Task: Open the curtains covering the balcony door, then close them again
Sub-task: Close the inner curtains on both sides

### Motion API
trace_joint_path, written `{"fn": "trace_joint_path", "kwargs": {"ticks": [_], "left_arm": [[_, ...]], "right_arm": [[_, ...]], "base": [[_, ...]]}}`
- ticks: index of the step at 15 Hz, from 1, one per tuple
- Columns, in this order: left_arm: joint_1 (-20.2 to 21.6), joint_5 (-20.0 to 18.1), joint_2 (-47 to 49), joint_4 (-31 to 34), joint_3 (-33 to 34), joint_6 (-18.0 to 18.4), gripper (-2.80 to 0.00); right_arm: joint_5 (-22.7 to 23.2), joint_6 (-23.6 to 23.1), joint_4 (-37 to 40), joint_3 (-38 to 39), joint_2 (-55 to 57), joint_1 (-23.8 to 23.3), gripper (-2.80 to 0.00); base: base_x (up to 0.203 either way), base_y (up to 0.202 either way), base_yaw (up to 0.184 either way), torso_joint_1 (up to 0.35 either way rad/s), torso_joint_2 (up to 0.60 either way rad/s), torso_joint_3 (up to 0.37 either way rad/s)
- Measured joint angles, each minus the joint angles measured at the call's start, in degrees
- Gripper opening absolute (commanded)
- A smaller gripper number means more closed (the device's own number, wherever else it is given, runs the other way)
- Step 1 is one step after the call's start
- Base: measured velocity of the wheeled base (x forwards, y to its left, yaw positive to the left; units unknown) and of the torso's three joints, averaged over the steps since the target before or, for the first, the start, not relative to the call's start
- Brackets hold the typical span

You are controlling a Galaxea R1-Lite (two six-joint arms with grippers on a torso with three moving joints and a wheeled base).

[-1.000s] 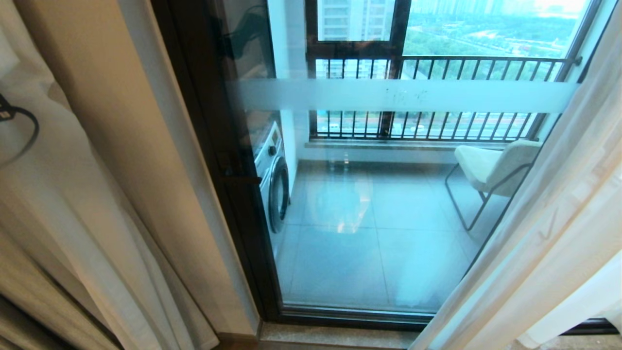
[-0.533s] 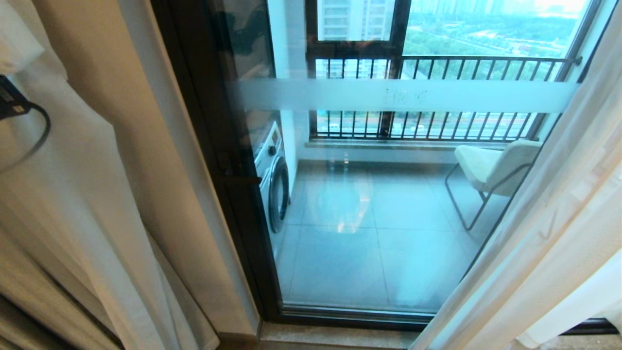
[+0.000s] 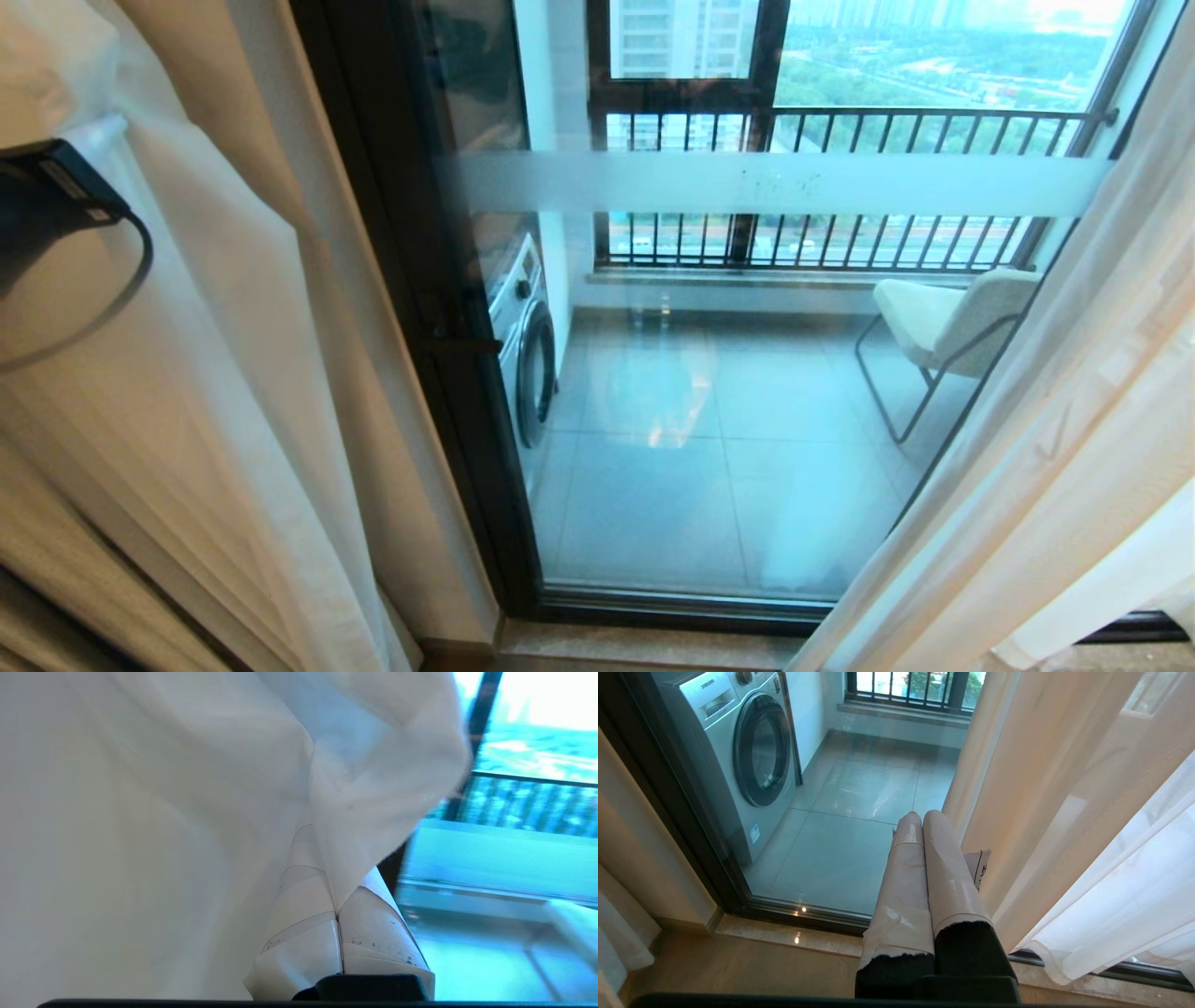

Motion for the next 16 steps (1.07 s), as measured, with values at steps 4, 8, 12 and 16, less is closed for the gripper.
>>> {"fn": "trace_joint_path", "kwargs": {"ticks": [4, 8, 12, 16], "left_arm": [[-3.2, -0.1, -3.4, 0.0, 2.4, -0.1, -2.8], [-4.5, -0.1, -6.4, 0.0, 4.0, -0.1, -2.8], [-6.7, -0.1, -8.9, 0.4, 5.3, -0.9, -2.8], [-9.4, -0.1, -11.4, 1.5, 7.6, -0.9, -2.8]], "right_arm": [[0.0, 0.0, 0.0, 0.0, 0.0, 0.0, -2.8], [0.0, 0.0, 0.0, 0.0, 0.0, 0.0, -2.8], [0.0, 0.0, 0.0, 0.0, 0.0, 0.0, -2.8], [0.0, 0.0, 0.0, 0.0, 0.0, 0.0, -2.8]], "base": [[0.0, 0.0, 0.0, 0.0, 0.0, 0.0], [0.0, 0.0, 0.0, 0.0, 0.0, 0.0], [0.0, 0.0, 0.0, 0.0, 0.0, 0.0], [0.0, 0.0, 0.0, 0.0, 0.0, 0.0]]}}
